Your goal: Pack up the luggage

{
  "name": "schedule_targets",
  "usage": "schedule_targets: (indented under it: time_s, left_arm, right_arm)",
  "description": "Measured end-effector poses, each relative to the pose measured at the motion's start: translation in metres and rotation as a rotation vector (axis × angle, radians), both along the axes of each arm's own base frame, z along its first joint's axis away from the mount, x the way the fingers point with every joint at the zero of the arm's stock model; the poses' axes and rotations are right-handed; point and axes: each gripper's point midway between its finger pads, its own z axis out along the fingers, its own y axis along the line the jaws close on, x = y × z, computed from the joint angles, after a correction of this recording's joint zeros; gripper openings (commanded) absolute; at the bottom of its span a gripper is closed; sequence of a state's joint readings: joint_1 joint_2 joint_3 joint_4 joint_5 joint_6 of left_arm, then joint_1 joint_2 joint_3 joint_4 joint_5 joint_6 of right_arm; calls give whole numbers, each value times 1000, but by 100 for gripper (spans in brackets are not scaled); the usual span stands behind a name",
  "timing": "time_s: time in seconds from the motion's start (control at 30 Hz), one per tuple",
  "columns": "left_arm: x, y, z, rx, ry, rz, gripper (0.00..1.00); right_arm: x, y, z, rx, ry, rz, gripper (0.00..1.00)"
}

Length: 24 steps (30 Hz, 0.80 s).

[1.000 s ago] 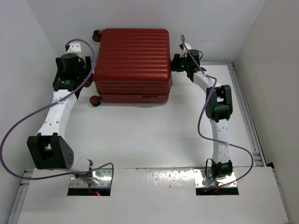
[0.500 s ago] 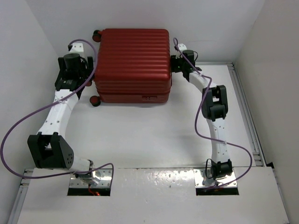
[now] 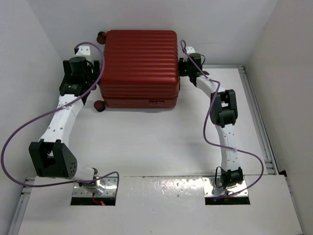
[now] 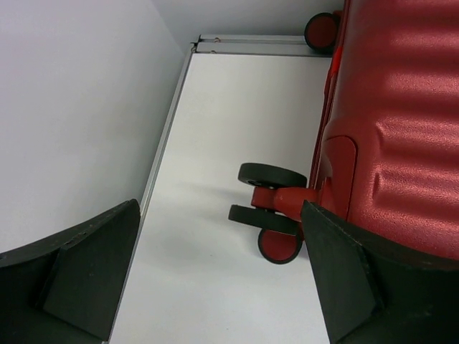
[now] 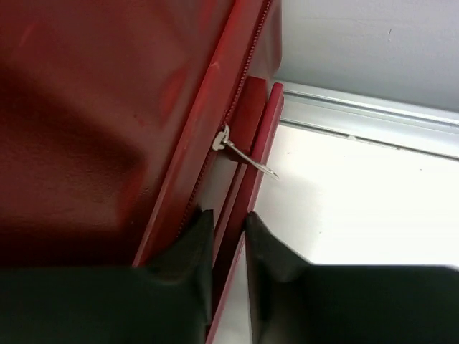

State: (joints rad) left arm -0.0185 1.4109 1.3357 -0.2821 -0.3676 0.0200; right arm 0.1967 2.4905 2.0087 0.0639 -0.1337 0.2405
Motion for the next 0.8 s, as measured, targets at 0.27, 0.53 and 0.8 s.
schedule_targets:
  time_s: [0.27, 0.53, 0.8]
  left_arm:
    - [0, -6, 1, 18, 6, -31, 100]
    - [-18, -25, 14, -25, -35, -185, 98]
    - [-58, -21, 21, -48, -79, -305, 98]
  right_arm:
    - [-19, -6, 0, 93, 20, -44, 0]
    - [-142, -13, 1, 302, 226, -112, 0]
    - [-267, 33, 8, 586, 438, -143, 49]
